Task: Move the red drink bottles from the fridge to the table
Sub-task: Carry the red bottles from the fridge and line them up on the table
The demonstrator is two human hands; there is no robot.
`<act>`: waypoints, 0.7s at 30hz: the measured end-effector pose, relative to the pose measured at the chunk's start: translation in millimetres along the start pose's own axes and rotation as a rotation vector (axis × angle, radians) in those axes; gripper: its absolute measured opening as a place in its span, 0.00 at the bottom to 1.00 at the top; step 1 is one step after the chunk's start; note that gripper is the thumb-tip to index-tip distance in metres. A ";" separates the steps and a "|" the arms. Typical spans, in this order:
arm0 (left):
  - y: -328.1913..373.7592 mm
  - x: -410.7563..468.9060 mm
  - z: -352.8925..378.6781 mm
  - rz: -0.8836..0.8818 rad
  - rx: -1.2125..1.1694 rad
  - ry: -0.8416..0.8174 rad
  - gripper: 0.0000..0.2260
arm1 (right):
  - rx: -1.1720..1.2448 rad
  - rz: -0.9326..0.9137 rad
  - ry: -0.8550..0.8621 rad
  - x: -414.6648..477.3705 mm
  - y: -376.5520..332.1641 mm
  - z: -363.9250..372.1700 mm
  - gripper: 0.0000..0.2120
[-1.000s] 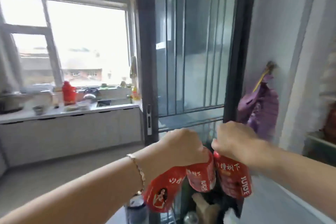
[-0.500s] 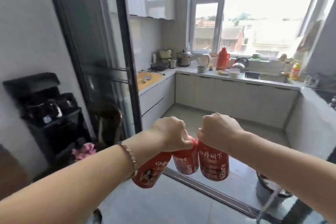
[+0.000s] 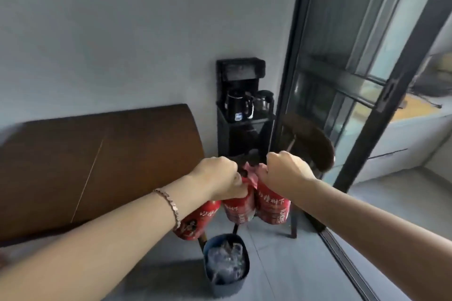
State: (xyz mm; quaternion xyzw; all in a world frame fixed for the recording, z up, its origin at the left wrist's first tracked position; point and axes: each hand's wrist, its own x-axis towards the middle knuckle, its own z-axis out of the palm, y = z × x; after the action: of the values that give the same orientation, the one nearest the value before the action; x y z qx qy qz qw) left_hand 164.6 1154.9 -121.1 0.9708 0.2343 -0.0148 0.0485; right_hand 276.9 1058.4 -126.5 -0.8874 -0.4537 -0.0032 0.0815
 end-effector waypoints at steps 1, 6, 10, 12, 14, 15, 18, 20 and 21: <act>-16.0 6.3 -0.2 -0.041 -0.010 0.011 0.16 | 0.002 -0.044 -0.015 21.6 -7.6 6.7 0.16; -92.5 38.2 2.8 -0.235 -0.036 0.071 0.17 | -0.015 -0.258 -0.060 114.0 -52.6 26.6 0.16; -147.9 57.6 11.6 -0.352 -0.022 0.095 0.18 | 0.009 -0.345 -0.087 169.8 -87.3 49.2 0.15; -178.6 67.3 18.2 -0.402 -0.028 0.092 0.18 | 0.012 -0.374 -0.105 196.5 -105.9 63.6 0.15; -210.9 79.6 26.9 -0.429 -0.044 0.079 0.18 | 0.015 -0.395 -0.124 223.7 -124.9 80.6 0.15; -229.0 86.7 31.8 -0.439 -0.047 0.067 0.18 | 0.020 -0.399 -0.138 238.3 -136.0 90.1 0.15; -292.4 115.1 49.6 -0.451 -0.047 0.034 0.21 | 0.034 -0.380 -0.174 289.8 -173.6 123.5 0.15; -332.0 135.1 60.0 -0.413 -0.030 0.024 0.21 | 0.028 -0.355 -0.190 321.8 -197.1 143.5 0.15; -351.4 145.3 64.6 -0.389 -0.020 0.026 0.21 | 0.026 -0.341 -0.193 338.0 -208.6 152.7 0.16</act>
State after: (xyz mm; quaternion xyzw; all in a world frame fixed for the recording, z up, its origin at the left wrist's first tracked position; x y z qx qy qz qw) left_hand 133.3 1525.5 -223.5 0.9068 0.4183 -0.0092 0.0513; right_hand 297.3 1472.8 -220.7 -0.7927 -0.6033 0.0737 0.0472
